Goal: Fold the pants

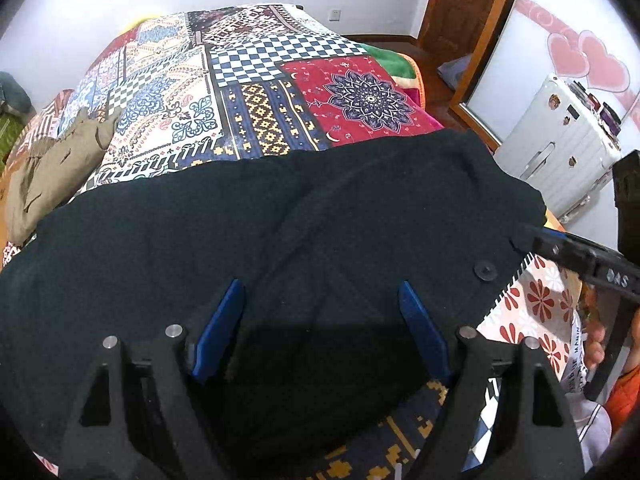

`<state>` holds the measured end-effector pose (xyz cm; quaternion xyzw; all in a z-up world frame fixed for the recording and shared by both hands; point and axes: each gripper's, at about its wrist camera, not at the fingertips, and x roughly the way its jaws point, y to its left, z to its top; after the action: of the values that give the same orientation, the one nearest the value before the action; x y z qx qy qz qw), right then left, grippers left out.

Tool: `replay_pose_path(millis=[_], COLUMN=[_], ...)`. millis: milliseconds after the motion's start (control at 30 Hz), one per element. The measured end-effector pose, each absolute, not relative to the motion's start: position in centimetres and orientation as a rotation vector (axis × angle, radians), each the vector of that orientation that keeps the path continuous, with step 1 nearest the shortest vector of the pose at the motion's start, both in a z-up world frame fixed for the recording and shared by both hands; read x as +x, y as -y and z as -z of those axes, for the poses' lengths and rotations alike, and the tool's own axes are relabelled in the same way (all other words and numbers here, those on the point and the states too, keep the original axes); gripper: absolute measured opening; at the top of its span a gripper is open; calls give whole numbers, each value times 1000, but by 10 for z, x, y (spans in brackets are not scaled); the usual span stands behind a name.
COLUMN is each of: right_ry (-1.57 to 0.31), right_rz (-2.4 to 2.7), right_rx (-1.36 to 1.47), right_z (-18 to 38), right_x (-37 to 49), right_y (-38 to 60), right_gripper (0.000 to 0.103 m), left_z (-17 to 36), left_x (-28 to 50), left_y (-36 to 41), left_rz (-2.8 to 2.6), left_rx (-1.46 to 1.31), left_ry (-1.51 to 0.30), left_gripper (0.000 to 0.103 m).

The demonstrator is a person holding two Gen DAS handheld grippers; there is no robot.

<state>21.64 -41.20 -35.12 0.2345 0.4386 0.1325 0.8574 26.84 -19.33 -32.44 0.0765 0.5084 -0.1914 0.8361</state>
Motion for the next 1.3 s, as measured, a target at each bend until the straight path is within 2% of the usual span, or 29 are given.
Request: replay_pose_path(millis=[67, 133, 200, 333, 633, 900, 1300], right_ry=[-911, -903, -901, -877, -770, -707, -723], right_rz=[-255, -244, -238, -244, -271, -359, -560], right_rx=[520, 543, 532, 517, 428, 380, 193], right_z=[353, 354, 352, 343, 296, 254, 224], right_x=[220, 223, 226, 226, 227, 241, 266], right_y=[416, 420, 420, 420, 401, 358, 240], right_gripper=[56, 35, 22, 14, 9, 9, 9], left_z=[325, 324, 324, 323, 296, 262, 270], left_x=[268, 268, 268, 269, 258, 248, 224], left_y=[193, 193, 193, 193, 174, 115, 14], left_rz=[405, 405, 406, 410, 402, 344, 203], left_rx=[162, 164, 162, 151, 94, 7, -154], left_ry=[-1076, -1076, -1077, -1079, -1009, -916, -888], left_gripper=[80, 80, 80, 80, 80, 80, 80])
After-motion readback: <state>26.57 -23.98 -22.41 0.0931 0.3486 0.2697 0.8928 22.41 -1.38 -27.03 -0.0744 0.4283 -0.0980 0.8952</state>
